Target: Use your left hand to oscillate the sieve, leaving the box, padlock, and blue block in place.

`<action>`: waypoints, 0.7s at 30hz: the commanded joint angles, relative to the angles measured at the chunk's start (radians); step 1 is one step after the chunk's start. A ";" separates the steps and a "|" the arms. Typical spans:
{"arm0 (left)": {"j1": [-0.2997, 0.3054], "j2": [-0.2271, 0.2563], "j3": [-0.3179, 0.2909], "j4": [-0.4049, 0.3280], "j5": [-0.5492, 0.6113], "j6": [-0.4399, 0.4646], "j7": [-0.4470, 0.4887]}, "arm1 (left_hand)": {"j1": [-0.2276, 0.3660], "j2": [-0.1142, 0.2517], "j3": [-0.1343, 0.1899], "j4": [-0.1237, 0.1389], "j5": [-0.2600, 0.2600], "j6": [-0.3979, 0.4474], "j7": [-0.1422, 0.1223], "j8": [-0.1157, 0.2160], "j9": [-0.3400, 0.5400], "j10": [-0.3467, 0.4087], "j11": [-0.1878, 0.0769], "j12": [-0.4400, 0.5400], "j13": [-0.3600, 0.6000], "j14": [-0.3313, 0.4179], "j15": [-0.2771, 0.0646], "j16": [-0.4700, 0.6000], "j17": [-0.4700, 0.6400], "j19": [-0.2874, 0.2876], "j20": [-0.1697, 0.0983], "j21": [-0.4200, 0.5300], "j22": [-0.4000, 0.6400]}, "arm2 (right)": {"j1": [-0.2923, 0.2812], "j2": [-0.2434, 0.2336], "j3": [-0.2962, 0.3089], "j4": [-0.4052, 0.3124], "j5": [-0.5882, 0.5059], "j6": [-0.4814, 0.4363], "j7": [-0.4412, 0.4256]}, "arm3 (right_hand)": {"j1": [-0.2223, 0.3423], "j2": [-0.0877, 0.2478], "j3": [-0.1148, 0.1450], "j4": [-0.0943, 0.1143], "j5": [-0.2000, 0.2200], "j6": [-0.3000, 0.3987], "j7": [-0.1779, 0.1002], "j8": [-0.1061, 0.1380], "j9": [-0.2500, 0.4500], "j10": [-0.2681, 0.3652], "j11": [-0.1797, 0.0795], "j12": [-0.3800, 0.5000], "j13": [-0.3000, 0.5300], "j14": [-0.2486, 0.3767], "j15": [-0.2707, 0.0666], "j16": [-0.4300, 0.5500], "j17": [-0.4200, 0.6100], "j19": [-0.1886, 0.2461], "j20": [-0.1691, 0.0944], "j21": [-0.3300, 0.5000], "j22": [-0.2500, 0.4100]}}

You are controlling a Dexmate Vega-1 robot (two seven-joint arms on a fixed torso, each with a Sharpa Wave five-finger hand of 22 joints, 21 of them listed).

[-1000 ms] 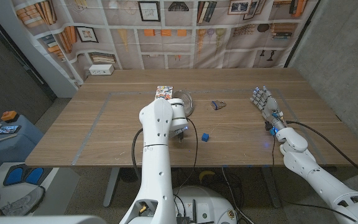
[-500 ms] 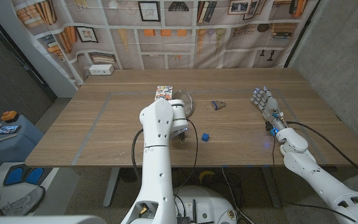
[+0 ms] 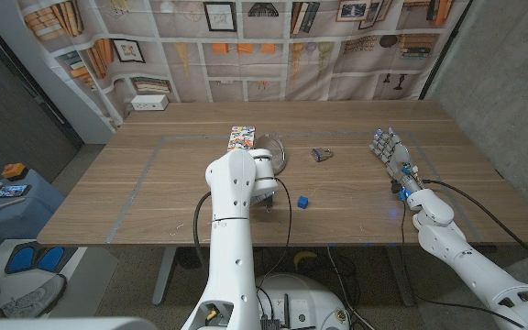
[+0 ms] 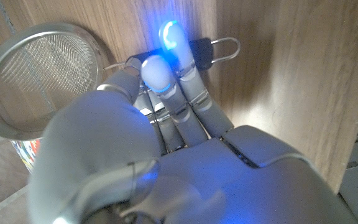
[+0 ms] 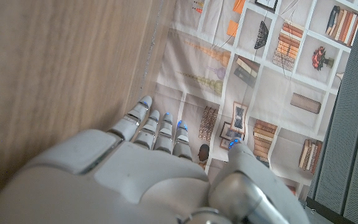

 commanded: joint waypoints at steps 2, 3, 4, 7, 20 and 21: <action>0.010 0.000 0.003 -0.002 0.025 0.000 0.000 | 0.003 0.008 0.012 0.000 -0.003 0.024 0.000 0.007 0.008 0.033 -0.013 0.005 0.006 -0.002 0.002 0.003 -0.006 -0.005 0.000 0.018 -0.004 | -0.005 -0.002 0.001 -0.008 -0.001 -0.002 -0.005 | -0.006 0.002 0.004 0.000 -0.003 0.007 0.004 0.003 0.002 0.009 -0.003 0.006 0.000 0.008 0.000 0.010 0.000 0.006 -0.001 0.005 0.003; 0.010 0.000 0.003 -0.001 0.024 0.000 0.000 | 0.003 0.009 0.013 0.000 -0.003 0.025 0.000 0.007 0.008 0.034 -0.013 0.005 0.007 -0.003 0.002 0.002 -0.007 -0.005 0.000 0.018 -0.005 | -0.004 -0.003 0.000 -0.008 -0.001 -0.002 -0.005 | -0.006 0.002 0.005 0.000 -0.003 0.007 0.004 0.003 0.002 0.009 -0.003 0.006 0.000 0.008 0.002 0.010 0.000 0.007 0.000 0.005 0.003; 0.011 0.000 0.003 -0.001 0.026 0.000 0.000 | 0.004 0.010 0.015 0.000 -0.004 0.025 0.000 0.006 0.008 0.038 -0.011 0.005 0.007 0.003 0.002 0.008 -0.003 -0.006 0.000 0.022 -0.006 | -0.003 -0.002 0.000 -0.007 -0.001 -0.002 -0.004 | -0.007 0.002 0.004 0.000 -0.003 0.008 0.004 0.003 0.002 0.009 -0.002 0.006 0.000 0.007 0.001 0.010 0.000 0.007 0.000 0.005 0.003; 0.010 0.000 0.002 -0.001 0.028 0.000 0.000 | 0.006 0.009 0.019 -0.001 -0.005 0.037 0.001 0.008 0.009 0.059 -0.010 0.007 0.008 -0.002 0.001 0.002 -0.015 -0.008 0.000 0.032 -0.009 | 0.000 -0.002 -0.001 -0.003 -0.001 -0.003 -0.002 | -0.008 0.001 0.004 0.000 -0.003 0.007 0.004 0.003 0.003 0.009 -0.002 0.006 0.000 0.007 0.000 0.011 0.000 0.007 0.000 0.005 0.003; 0.009 0.000 0.014 -0.019 0.075 0.000 0.000 | 0.014 0.005 0.026 0.001 -0.013 0.064 -0.007 0.012 0.015 0.104 -0.031 0.005 0.012 0.009 0.002 0.005 -0.047 -0.022 0.000 0.062 -0.037 | 0.010 0.006 -0.006 0.011 -0.004 -0.001 0.002 | -0.009 0.001 0.007 -0.002 -0.003 0.008 0.004 0.003 0.003 0.010 -0.003 0.007 0.000 0.009 0.000 0.011 0.000 0.006 0.000 0.005 0.003; 0.009 0.000 0.013 -0.021 0.076 0.000 0.000 | 0.014 0.005 0.026 0.001 -0.014 0.068 -0.009 0.013 0.016 0.108 -0.031 0.006 0.012 0.011 0.002 0.008 -0.046 -0.022 0.000 0.064 -0.038 | 0.010 0.007 -0.006 0.010 -0.004 -0.001 0.002 | -0.010 0.001 0.007 -0.002 -0.003 0.008 0.004 0.003 0.003 0.010 -0.003 0.007 0.000 0.008 0.001 0.011 0.000 0.007 0.000 0.005 0.003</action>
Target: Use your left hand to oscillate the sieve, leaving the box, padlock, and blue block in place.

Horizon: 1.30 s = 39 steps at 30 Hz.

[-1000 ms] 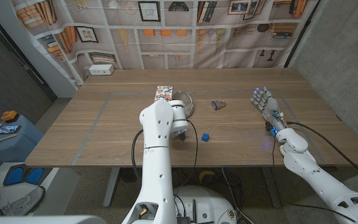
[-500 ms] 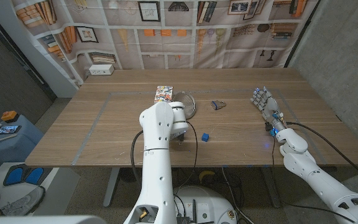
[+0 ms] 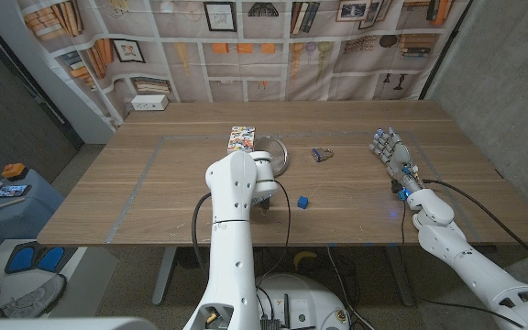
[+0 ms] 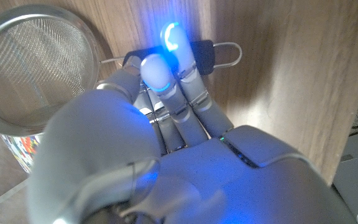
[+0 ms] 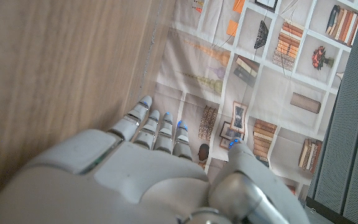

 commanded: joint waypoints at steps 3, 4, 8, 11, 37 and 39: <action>-0.006 0.000 0.014 -0.016 0.062 0.000 0.000 | 0.010 0.002 0.010 0.004 -0.003 0.023 0.005 0.009 0.010 0.073 -0.051 0.002 0.007 0.008 0.002 0.010 -0.008 -0.009 -0.002 0.022 -0.013 | 0.006 0.008 -0.006 0.008 -0.004 -0.001 0.000 | -0.010 0.001 0.007 -0.002 -0.003 0.008 0.005 0.003 0.003 0.010 -0.003 0.007 0.000 0.009 0.002 0.008 0.000 0.007 0.000 0.005 0.003; -0.007 0.000 0.014 -0.018 0.064 0.000 0.000 | 0.010 0.002 0.011 0.004 -0.003 0.024 0.005 0.009 0.011 0.074 -0.050 0.001 0.007 0.016 0.002 0.019 -0.001 -0.010 -0.002 0.025 -0.015 | 0.006 0.008 -0.007 0.008 -0.005 -0.001 0.000 | -0.011 0.001 0.007 -0.002 -0.003 0.008 0.005 0.003 0.003 0.011 -0.003 0.007 0.000 0.008 0.000 0.008 0.000 0.007 0.000 0.005 0.003; -0.011 0.034 0.026 -0.026 0.034 0.000 0.000 | 0.011 0.002 0.012 0.004 -0.005 0.029 0.005 0.011 0.013 0.080 -0.055 0.000 0.008 0.011 0.002 0.017 -0.013 -0.013 -0.002 0.036 -0.027 | 0.006 0.011 -0.008 0.008 -0.006 0.001 -0.003 | -0.012 0.001 0.008 -0.002 -0.003 0.008 0.004 0.003 0.003 0.010 -0.003 0.006 0.000 0.008 0.000 0.008 0.000 0.007 0.000 0.005 0.003; -0.013 0.074 0.040 -0.035 -0.010 0.000 0.000 | 0.011 0.003 0.013 0.004 -0.006 0.031 0.005 0.012 0.014 0.085 -0.055 0.001 0.008 0.009 0.002 0.017 -0.016 -0.014 -0.002 0.040 -0.029 | 0.005 0.013 -0.009 0.006 -0.007 0.002 -0.005 | -0.012 0.001 0.008 -0.002 -0.003 0.008 0.005 0.003 0.003 0.010 -0.003 0.006 0.000 0.009 0.000 0.008 0.000 0.007 0.000 0.005 0.003; -0.009 0.329 0.076 -0.160 -0.352 0.000 0.000 | 0.020 -0.001 0.018 0.004 -0.007 0.040 0.004 0.015 0.023 0.106 -0.053 -0.002 0.012 0.010 0.002 0.036 -0.047 -0.042 -0.003 0.097 -0.073 | -0.029 0.004 -0.015 -0.056 -0.021 0.001 -0.033 | -0.016 0.000 0.013 -0.006 -0.004 0.008 0.006 0.003 0.003 0.009 -0.002 0.006 0.000 0.007 0.000 0.009 -0.001 0.007 0.000 0.005 0.003; -0.012 0.364 0.074 -0.168 -0.405 0.000 0.000 | 0.020 -0.002 0.017 0.004 -0.007 0.040 0.004 0.015 0.023 0.105 -0.054 -0.003 0.012 0.007 0.002 0.034 -0.054 -0.044 -0.003 0.103 -0.075 | -0.030 0.003 -0.016 -0.059 -0.022 0.001 -0.034 | -0.016 0.000 0.013 -0.007 -0.004 0.008 0.006 0.003 0.003 0.009 -0.002 0.006 0.000 0.007 0.000 0.008 -0.001 0.007 0.000 0.005 0.003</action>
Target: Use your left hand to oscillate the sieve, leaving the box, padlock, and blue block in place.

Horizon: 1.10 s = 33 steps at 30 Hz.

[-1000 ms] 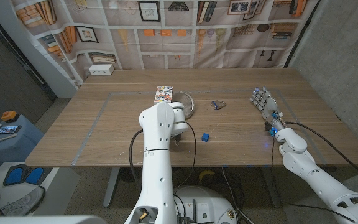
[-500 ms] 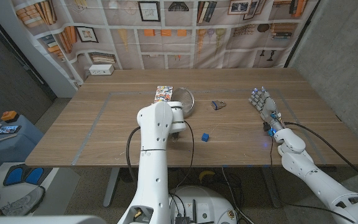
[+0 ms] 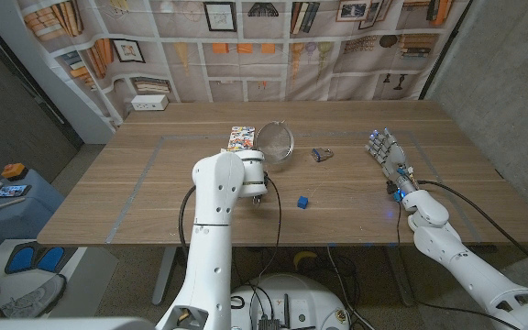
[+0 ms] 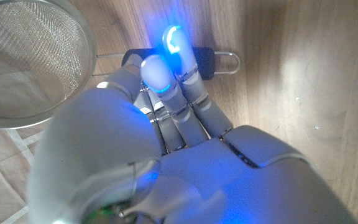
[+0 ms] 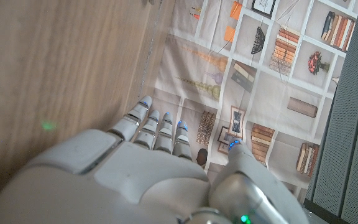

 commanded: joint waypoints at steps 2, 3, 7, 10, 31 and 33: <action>-0.004 0.172 -0.002 -0.065 -0.254 0.000 0.000 | 0.009 -0.002 0.007 0.001 0.001 0.014 0.011 0.001 0.022 0.079 -0.069 0.001 0.003 0.001 0.000 0.004 -0.009 -0.008 -0.011 0.016 -0.004 | -0.012 -0.006 -0.005 -0.027 -0.008 -0.002 -0.012 | 0.001 0.004 0.010 -0.003 -0.004 0.003 0.000 0.003 0.003 0.010 -0.003 0.006 0.000 0.007 0.000 0.008 -0.001 0.007 0.000 0.005 0.003; -0.008 0.194 -0.003 -0.066 -0.289 0.000 0.000 | 0.009 -0.003 0.006 0.001 0.001 0.016 0.011 0.002 0.022 0.083 -0.073 0.002 0.003 -0.001 0.000 0.002 -0.012 -0.009 -0.011 0.017 -0.005 | -0.012 -0.006 -0.005 -0.028 -0.010 -0.002 -0.013 | 0.001 0.004 0.010 -0.003 -0.004 0.003 0.000 0.002 0.003 0.010 -0.003 0.006 0.000 0.007 0.000 0.009 -0.001 0.008 0.000 0.005 0.003; -0.028 0.265 -0.009 -0.058 -0.414 0.000 0.000 | 0.008 -0.003 0.006 0.002 0.001 0.015 0.013 0.001 0.023 0.083 -0.069 0.002 0.003 0.001 0.000 0.006 -0.014 -0.012 -0.012 0.024 -0.007 | -0.016 -0.007 -0.007 -0.037 -0.013 -0.002 -0.019 | 0.001 0.004 0.010 -0.004 -0.004 0.003 0.000 0.003 0.003 0.010 -0.002 0.006 0.000 0.008 0.000 0.009 -0.001 0.008 0.000 0.005 0.003; -0.043 0.309 -0.012 -0.046 -0.496 0.000 0.000 | 0.007 -0.003 0.007 0.002 0.002 0.016 0.012 0.001 0.023 0.088 -0.075 0.003 0.004 0.006 0.000 0.014 -0.008 -0.014 -0.011 0.029 -0.008 | -0.021 -0.010 -0.007 -0.049 -0.015 -0.005 -0.025 | 0.000 0.004 0.011 -0.004 -0.004 0.003 0.000 0.003 0.003 0.009 -0.003 0.006 0.000 0.008 0.000 0.009 -0.001 0.008 0.000 0.005 0.003; -0.323 0.868 0.261 0.120 -1.234 -0.223 0.000 | 0.004 -0.004 0.016 0.001 0.005 0.017 0.013 -0.001 0.026 0.093 -0.074 0.004 0.006 -0.004 0.000 0.030 -0.004 -0.031 -0.012 0.068 -0.015 | -0.055 -0.029 -0.005 -0.111 -0.027 -0.024 -0.066 | -0.002 0.004 0.014 -0.007 -0.004 0.004 -0.002 0.003 0.003 0.011 -0.002 0.006 0.000 0.008 0.000 0.009 -0.002 0.008 -0.001 0.005 0.003; -0.952 1.211 1.100 0.127 -1.676 -0.718 0.000 | 0.003 -0.004 0.017 0.001 0.005 0.016 0.013 -0.001 0.026 0.092 -0.073 0.003 0.006 -0.002 0.000 0.033 -0.001 -0.033 -0.012 0.071 -0.015 | -0.055 -0.029 -0.005 -0.111 -0.028 -0.024 -0.066 | -0.002 0.004 0.015 -0.007 -0.004 0.004 -0.002 0.003 0.003 0.011 -0.001 0.007 0.000 0.007 0.000 0.009 -0.002 0.008 -0.001 0.005 0.003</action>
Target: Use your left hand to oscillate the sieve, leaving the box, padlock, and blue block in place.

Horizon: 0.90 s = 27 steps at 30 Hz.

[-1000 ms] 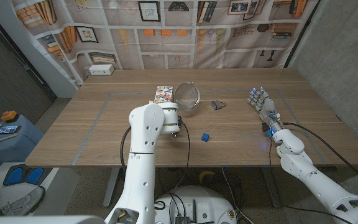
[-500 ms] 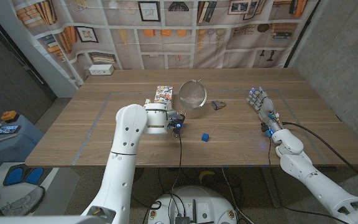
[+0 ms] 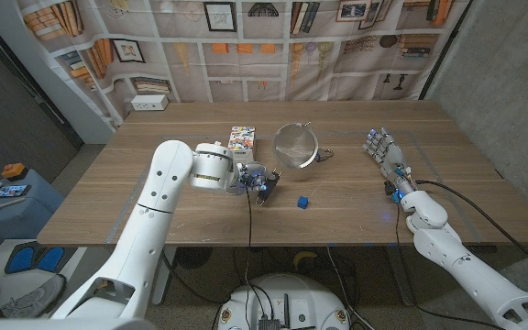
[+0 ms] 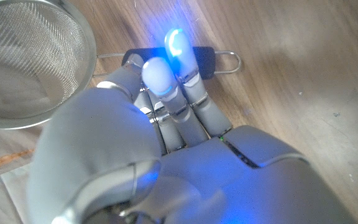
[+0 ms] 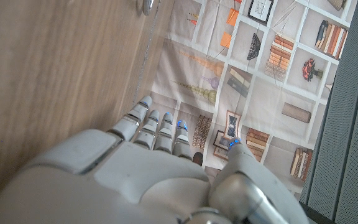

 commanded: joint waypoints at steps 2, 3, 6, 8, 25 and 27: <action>-1.071 0.694 1.401 0.090 -0.955 -0.853 0.000 | -0.001 0.000 0.011 0.002 0.005 0.014 0.010 0.008 0.025 0.081 -0.076 0.006 0.002 0.001 0.000 0.009 0.005 -0.008 -0.022 0.010 -0.001 | -0.011 -0.006 0.001 -0.020 -0.005 -0.006 -0.014 | -0.003 0.004 0.006 0.002 -0.004 0.005 -0.001 0.003 0.003 0.011 -0.001 0.006 0.000 0.007 0.000 0.009 0.004 0.008 -0.001 0.005 0.003; -1.110 0.687 1.447 0.095 -0.968 -0.868 0.000 | -0.001 0.000 0.011 0.002 0.005 0.014 0.010 0.008 0.025 0.080 -0.083 0.005 0.002 -0.002 0.000 0.007 0.003 -0.009 -0.022 0.012 -0.001 | -0.010 -0.006 0.001 -0.020 -0.005 -0.005 -0.015 | -0.004 0.004 0.006 0.002 -0.004 0.005 -0.001 0.003 0.003 0.011 -0.002 0.007 0.000 0.008 0.000 0.009 0.004 0.008 -0.001 0.005 0.003; -1.122 0.683 1.457 0.107 -0.975 -0.862 0.000 | -0.001 0.000 0.012 0.002 0.005 0.014 0.010 0.008 0.025 0.083 -0.074 0.007 0.002 -0.001 0.000 0.010 0.006 -0.011 -0.022 0.015 -0.002 | -0.010 -0.006 0.000 -0.020 -0.006 -0.006 -0.015 | -0.004 0.004 0.007 0.001 -0.004 0.005 -0.001 0.003 0.003 0.011 -0.001 0.007 0.000 0.008 0.000 0.009 0.004 0.008 -0.001 0.005 0.003; -1.104 0.684 1.431 0.114 -0.972 -0.843 0.000 | -0.001 0.000 0.013 0.002 0.005 0.014 0.010 0.008 0.026 0.086 -0.080 0.008 0.002 -0.001 0.000 0.011 0.008 -0.012 -0.022 0.017 -0.002 | -0.010 -0.006 0.000 -0.020 -0.006 -0.006 -0.015 | -0.004 0.004 0.007 0.001 -0.004 0.005 -0.001 0.003 0.003 0.010 -0.001 0.006 0.000 0.008 0.000 0.009 0.004 0.008 -0.001 0.005 0.003; -1.014 0.697 1.319 0.133 -0.967 -0.777 0.000 | -0.001 -0.003 0.022 0.001 0.006 0.016 0.012 0.009 0.028 0.094 -0.075 0.010 0.006 -0.007 0.000 0.012 0.009 -0.024 -0.023 0.043 -0.004 | -0.006 -0.009 -0.004 -0.024 -0.011 -0.015 -0.018 | -0.006 0.004 0.010 -0.002 -0.004 0.005 -0.002 0.002 0.003 0.011 -0.002 0.006 0.000 0.007 -0.001 0.009 0.003 0.008 -0.001 0.005 0.003; -0.996 0.698 1.299 0.137 -0.966 -0.768 0.000 | -0.001 -0.003 0.023 0.001 0.006 0.015 0.012 0.008 0.028 0.095 -0.074 0.010 0.006 -0.006 0.000 0.014 0.010 -0.025 -0.023 0.044 -0.004 | -0.003 -0.007 -0.005 -0.021 -0.011 -0.016 -0.018 | -0.006 0.004 0.011 -0.002 -0.004 0.005 -0.002 0.002 0.003 0.010 -0.002 0.006 0.000 0.008 -0.001 0.009 0.003 0.008 -0.001 0.005 0.003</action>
